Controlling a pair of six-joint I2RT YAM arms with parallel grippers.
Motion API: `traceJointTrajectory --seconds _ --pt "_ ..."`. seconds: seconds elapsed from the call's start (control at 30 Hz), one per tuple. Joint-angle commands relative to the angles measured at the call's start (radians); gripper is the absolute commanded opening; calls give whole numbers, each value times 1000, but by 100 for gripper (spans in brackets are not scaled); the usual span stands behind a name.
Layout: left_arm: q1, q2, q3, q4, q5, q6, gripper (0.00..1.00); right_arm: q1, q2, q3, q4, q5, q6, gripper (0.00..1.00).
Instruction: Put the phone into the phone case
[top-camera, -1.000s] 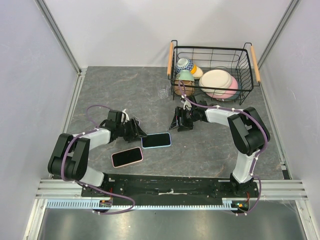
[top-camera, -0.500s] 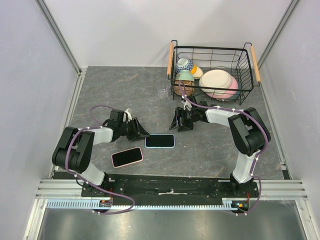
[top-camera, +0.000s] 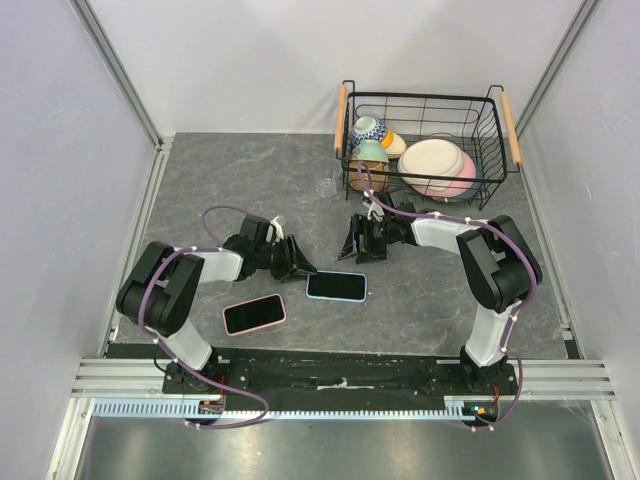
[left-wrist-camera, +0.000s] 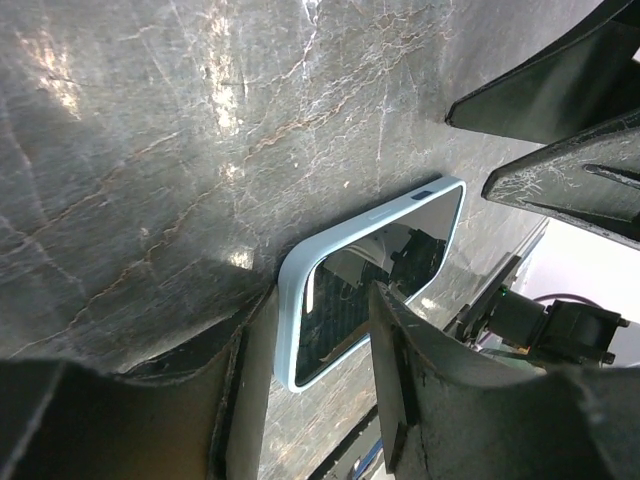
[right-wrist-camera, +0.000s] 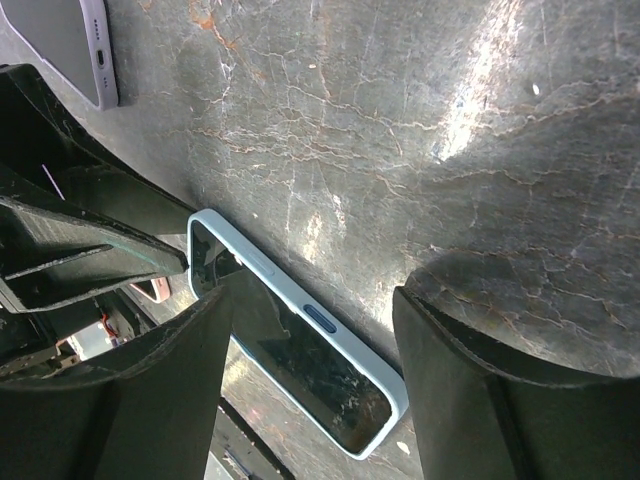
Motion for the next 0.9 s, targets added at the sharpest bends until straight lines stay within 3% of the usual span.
traceJointTrajectory --seconds 0.0,0.17,0.3,0.47,0.67,0.87 --pt "-11 -3 33 -73 -55 24 50 -7 -55 0 -6 29 -6 73" --pt "-9 -133 61 -166 -148 101 56 -7 -103 8 -26 80 -20 78" --pt "-9 -236 83 -240 -226 159 74 -7 -144 17 -56 142 -44 81" --pt "-8 -341 109 -303 -306 222 86 -7 -230 34 -90 236 -75 90" --pt "-8 -399 179 -390 -306 279 93 -5 -318 89 -155 305 -101 98" --pt "-6 -470 210 -390 -294 305 99 -7 -375 109 -155 325 -113 98"
